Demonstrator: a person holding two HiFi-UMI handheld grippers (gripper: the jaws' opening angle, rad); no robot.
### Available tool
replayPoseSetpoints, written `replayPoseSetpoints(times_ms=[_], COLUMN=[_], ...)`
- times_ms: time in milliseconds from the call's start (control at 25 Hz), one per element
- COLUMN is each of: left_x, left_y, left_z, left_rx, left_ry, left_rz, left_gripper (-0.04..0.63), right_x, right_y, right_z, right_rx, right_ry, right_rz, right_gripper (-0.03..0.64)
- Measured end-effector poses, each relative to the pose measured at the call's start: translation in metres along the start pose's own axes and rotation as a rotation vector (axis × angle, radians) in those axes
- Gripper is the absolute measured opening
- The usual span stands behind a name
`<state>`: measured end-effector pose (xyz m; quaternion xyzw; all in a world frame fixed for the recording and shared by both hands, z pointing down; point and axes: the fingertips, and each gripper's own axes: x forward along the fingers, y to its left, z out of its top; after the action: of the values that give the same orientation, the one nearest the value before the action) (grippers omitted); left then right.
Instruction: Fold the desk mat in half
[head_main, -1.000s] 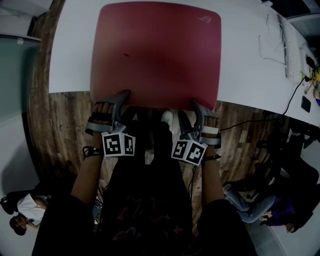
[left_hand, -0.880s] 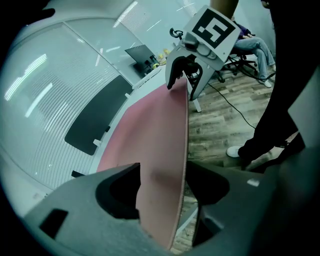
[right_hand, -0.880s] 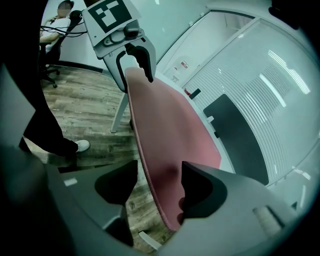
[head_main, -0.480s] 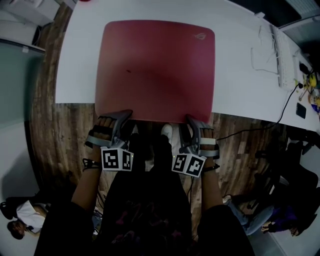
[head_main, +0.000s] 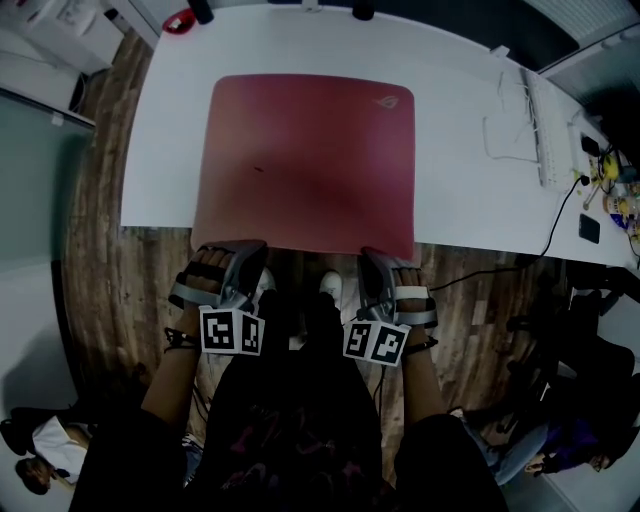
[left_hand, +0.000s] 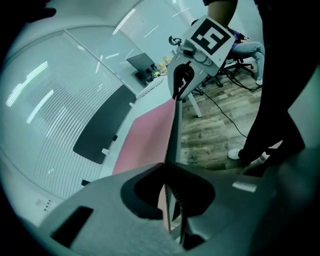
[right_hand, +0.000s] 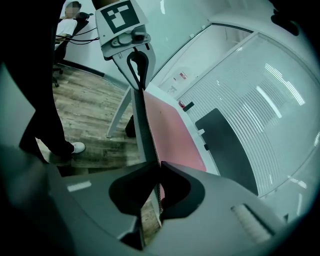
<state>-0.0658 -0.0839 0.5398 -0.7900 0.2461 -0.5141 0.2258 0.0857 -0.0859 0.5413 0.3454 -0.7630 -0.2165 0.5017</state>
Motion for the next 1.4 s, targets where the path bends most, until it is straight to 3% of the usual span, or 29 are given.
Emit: replayPoseSetpoints(times_ms=[720,1120,1400], left_x=[0.011,0.056,0.105], left_y=[0.111,0.179,0.225], left_z=[0.015,0.007,-0.001], left_rx=[0.072,0.110,0.183], left_ry=[-0.038,-0.036,-0.038], left_rz=[0.052,0.053,0.043], left_gripper=[0.026,0.029,0.032], right_x=[0.022,0.077,0.131], right_y=[-0.101,-0.164,-0.200], right_z=[0.029,0.038,0.032], right_rx=[-0.117,-0.219,-0.234], right_ry=[-0.029,-0.040,-0.029], right_rz=[-0.045,-0.041,-0.013], right_gripper=[0.034,0.046,0.048])
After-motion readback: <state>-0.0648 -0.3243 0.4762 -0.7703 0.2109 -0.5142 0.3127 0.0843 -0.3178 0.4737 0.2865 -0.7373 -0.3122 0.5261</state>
